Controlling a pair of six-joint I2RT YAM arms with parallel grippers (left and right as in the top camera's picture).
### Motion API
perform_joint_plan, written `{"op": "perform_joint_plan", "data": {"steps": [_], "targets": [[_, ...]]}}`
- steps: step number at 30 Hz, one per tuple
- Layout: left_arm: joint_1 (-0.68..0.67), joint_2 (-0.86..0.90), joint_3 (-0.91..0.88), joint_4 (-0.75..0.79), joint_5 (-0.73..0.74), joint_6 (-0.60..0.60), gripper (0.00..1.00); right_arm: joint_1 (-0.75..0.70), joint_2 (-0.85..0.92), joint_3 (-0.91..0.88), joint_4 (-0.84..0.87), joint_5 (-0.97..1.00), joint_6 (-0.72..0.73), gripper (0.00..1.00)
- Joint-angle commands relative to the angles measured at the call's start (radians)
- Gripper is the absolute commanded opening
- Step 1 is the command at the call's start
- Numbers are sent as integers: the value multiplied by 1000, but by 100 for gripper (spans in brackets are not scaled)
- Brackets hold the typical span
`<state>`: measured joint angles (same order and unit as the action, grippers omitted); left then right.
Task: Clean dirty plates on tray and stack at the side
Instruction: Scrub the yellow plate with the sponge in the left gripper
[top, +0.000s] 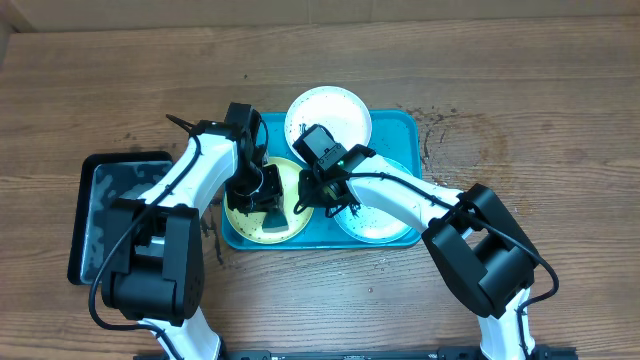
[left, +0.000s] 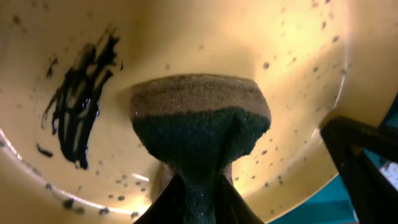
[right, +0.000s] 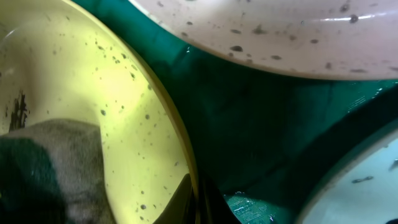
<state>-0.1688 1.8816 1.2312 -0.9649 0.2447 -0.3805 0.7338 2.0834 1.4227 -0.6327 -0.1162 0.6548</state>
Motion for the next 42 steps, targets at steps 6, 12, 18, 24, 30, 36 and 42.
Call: {"op": "perform_joint_plan", "data": {"steps": [6, 12, 18, 24, 30, 36, 42], "targets": [[-2, 13, -105, 96, -137, -2, 4, -5, 6, -9, -1, 10, 0, 4], [6, 13, -104, 87, -475, -1, 4, -5, 6, -9, -1, 10, 0, 4], [15, 13, -56, 81, -574, 1, 4, -5, 6, -9, -1, 10, 0, 4], [11, 13, 53, 58, -478, 3, 4, -5, 6, -9, -1, 10, 0, 4], [11, 13, 84, 97, -136, -2, 4, -5, 6, -9, -1, 10, 0, 4], [11, 28, 55, 164, -1, -49, 4, -5, 6, -9, 0, 10, 0, 4], [11, 87, 54, 161, -30, -54, 4, -5, 6, -9, 0, 10, 0, 4]]}}
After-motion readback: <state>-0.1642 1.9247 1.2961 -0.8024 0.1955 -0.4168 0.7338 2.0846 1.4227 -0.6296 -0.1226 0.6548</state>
